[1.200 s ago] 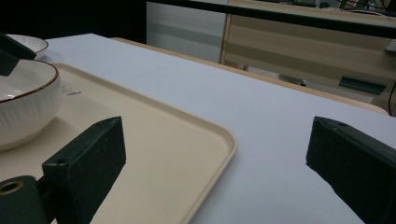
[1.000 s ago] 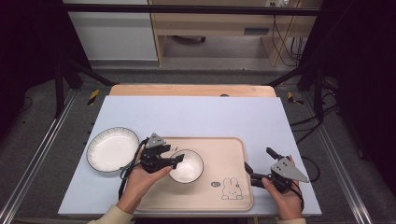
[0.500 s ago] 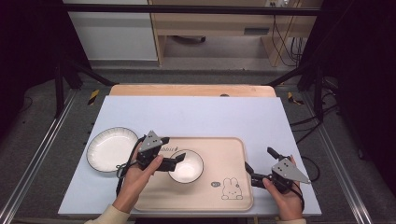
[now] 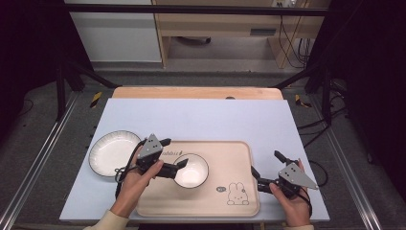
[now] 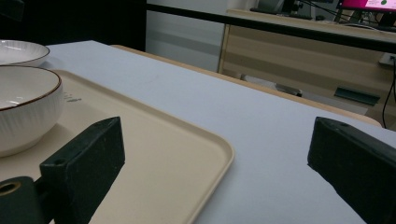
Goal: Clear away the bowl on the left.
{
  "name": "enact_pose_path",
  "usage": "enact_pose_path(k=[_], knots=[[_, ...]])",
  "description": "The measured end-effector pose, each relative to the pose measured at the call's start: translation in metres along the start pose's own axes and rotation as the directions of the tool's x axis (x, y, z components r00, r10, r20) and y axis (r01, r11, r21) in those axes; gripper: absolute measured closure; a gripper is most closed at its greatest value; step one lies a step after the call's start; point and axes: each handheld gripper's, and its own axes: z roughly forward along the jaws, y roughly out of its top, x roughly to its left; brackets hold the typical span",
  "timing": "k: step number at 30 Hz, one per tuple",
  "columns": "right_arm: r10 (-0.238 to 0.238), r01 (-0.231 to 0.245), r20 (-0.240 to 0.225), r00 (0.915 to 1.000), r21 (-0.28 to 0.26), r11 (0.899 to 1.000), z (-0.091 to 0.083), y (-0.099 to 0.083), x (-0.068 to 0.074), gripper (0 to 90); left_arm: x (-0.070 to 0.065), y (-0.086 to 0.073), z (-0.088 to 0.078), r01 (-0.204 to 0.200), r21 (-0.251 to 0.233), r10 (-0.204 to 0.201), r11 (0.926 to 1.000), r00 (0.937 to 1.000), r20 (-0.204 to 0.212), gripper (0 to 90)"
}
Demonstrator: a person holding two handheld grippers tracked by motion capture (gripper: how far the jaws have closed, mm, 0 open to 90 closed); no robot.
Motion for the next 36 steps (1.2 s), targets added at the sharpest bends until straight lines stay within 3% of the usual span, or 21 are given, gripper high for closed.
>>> enact_pose_path(k=[7, 16, 26, 36], knots=[[-0.003, 0.003, -0.001, 1.0, -0.001, 1.0, -0.001, 0.0, 0.0, 4.1, -0.001, 0.002, -0.009, 0.011, -0.038, -0.009, 0.9992, 0.999, 0.043, 4.5], [-0.008, 0.008, 0.002, 1.0, 0.002, 1.0, 0.0, 0.0, 0.0, 4.0, 0.002, 0.007, -0.02, 0.033, -0.082, -0.028, 0.9961, 0.9976, 0.063, 4.4], [-0.009, 0.009, 0.007, 0.9999, -0.001, 1.0, -0.001, 0.0, -0.001, 4.0, 0.011, 0.008, -0.037, 0.038, -0.123, -0.034, 0.9917, 0.9986, 0.04, 4.5], [-0.006, 0.006, 0.008, 0.9999, 0.003, 1.0, -0.001, -0.001, -0.001, 4.0, 0.02, 0.004, -0.048, 0.048, -0.129, -0.046, 0.9905, 0.9987, 0.021, 4.4]])
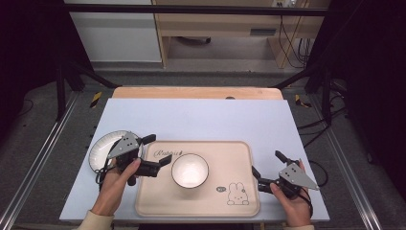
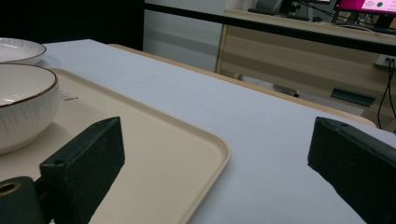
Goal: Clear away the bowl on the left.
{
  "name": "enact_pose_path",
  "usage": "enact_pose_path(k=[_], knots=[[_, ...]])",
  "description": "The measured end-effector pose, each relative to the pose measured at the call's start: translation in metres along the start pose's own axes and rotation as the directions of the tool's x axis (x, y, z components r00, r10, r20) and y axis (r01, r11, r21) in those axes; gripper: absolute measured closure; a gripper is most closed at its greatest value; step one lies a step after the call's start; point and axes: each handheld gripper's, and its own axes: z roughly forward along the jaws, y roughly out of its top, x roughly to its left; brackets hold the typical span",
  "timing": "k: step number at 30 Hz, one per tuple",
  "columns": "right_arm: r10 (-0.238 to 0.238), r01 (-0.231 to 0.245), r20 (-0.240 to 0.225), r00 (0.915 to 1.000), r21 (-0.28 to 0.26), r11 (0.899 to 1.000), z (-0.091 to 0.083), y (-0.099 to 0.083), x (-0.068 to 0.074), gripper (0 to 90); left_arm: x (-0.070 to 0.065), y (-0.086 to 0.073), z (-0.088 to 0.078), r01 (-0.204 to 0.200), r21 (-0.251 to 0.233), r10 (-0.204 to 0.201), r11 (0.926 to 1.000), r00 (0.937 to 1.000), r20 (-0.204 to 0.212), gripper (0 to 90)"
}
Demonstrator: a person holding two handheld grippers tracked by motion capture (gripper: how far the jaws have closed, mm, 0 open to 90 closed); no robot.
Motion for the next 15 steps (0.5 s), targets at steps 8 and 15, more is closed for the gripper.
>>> enact_pose_path(k=[8, 15], knots=[[-0.003, 0.003, 0.002, 1.0, -0.004, 1.0, 0.0, 0.0, 0.0, 4.0, 0.005, -0.001, -0.008, -0.011, -0.018, 0.01, 0.9998, 0.9998, -0.019, 4.5], [-0.002, 0.002, 0.003, 1.0, -0.003, 1.0, 0.0, 0.0, -0.001, 4.0, 0.012, -0.002, -0.018, 0.0, -0.031, -0.001, 0.9995, 0.9992, -0.04, 4.4]])
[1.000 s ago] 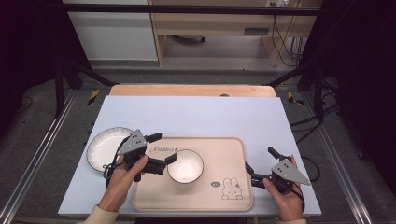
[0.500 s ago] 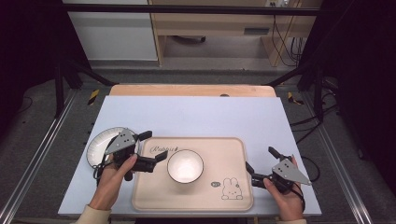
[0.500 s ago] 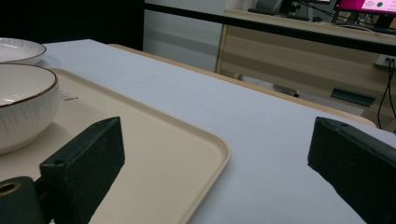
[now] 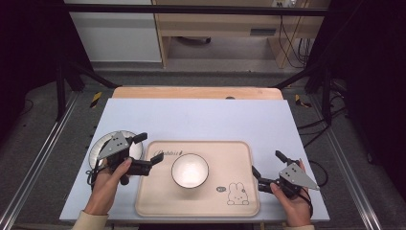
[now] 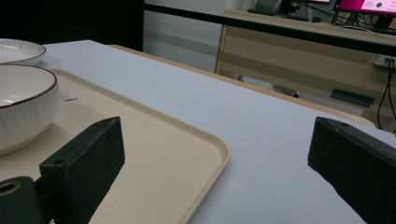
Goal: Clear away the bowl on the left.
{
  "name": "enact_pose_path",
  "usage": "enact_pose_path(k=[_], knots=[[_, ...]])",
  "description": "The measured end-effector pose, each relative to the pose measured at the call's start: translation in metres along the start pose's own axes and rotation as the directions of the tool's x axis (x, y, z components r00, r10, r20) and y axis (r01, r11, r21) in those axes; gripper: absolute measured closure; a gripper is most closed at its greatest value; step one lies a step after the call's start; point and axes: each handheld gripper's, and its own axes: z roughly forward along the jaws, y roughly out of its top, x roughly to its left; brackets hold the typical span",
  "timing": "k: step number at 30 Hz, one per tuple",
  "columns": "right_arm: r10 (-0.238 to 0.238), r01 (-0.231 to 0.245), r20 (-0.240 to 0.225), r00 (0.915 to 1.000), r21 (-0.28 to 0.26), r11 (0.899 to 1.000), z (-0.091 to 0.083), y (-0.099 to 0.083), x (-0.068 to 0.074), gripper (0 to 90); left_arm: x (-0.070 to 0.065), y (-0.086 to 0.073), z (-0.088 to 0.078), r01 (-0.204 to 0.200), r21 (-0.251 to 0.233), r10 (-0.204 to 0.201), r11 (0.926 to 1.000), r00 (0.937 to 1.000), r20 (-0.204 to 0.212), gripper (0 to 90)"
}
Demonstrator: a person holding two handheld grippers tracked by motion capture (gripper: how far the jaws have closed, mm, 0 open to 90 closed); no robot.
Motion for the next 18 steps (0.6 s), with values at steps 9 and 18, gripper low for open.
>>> enact_pose_path(k=[9, 18], knots=[[0.002, -0.002, -0.001, 1.0, -0.002, 1.0, 0.0, 0.0, 0.0, 4.0, 0.01, -0.003, -0.01, -0.003, -0.003, 0.003, 1.0, 0.9993, -0.036, 4.4], [0.004, -0.004, 0.0, 1.0, -0.002, 1.0, 0.0, 0.0, 0.0, 4.0, 0.017, -0.005, -0.018, -0.016, -0.008, 0.016, 0.9998, 0.9983, -0.056, 4.4]])
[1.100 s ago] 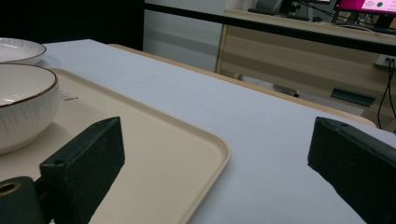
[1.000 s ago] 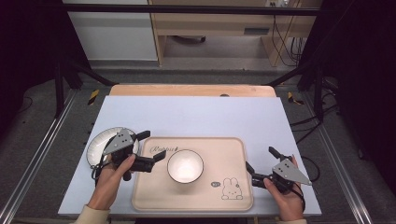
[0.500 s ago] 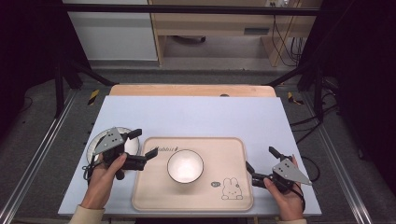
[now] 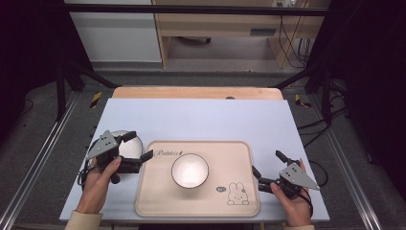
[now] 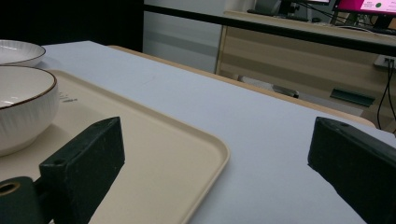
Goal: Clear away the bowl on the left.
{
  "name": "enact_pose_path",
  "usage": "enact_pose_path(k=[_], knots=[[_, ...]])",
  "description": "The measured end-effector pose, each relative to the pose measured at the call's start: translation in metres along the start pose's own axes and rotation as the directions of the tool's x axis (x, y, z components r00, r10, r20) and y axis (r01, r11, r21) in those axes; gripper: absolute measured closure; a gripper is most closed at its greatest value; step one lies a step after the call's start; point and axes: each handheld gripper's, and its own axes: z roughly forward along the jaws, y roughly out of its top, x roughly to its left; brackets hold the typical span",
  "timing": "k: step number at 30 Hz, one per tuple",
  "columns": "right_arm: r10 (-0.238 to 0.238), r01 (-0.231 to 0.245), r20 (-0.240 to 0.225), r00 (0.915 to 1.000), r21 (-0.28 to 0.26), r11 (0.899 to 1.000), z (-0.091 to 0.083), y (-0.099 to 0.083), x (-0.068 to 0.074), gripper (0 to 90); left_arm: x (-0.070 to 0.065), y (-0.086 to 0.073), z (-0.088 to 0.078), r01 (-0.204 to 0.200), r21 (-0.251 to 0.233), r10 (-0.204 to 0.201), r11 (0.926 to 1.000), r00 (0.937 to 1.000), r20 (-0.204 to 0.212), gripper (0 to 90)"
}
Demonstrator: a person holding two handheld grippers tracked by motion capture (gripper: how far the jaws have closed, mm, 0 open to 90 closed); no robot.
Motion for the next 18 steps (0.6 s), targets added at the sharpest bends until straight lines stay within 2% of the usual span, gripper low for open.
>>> enact_pose_path(k=[5, 18], knots=[[-0.001, 0.001, 0.001, 1.0, 0.0, 1.0, 0.0, 0.0, 0.0, 3.9, 0.003, -0.002, -0.003, -0.014, -0.004, 0.014, 0.9999, 0.9999, -0.005, 4.4], [-0.001, 0.001, 0.0, 1.0, 0.0, 1.0, 0.0, 0.0, 0.0, 3.9, 0.02, -0.013, -0.016, -0.003, -0.02, 0.002, 0.9998, 0.9992, -0.039, 4.5]])
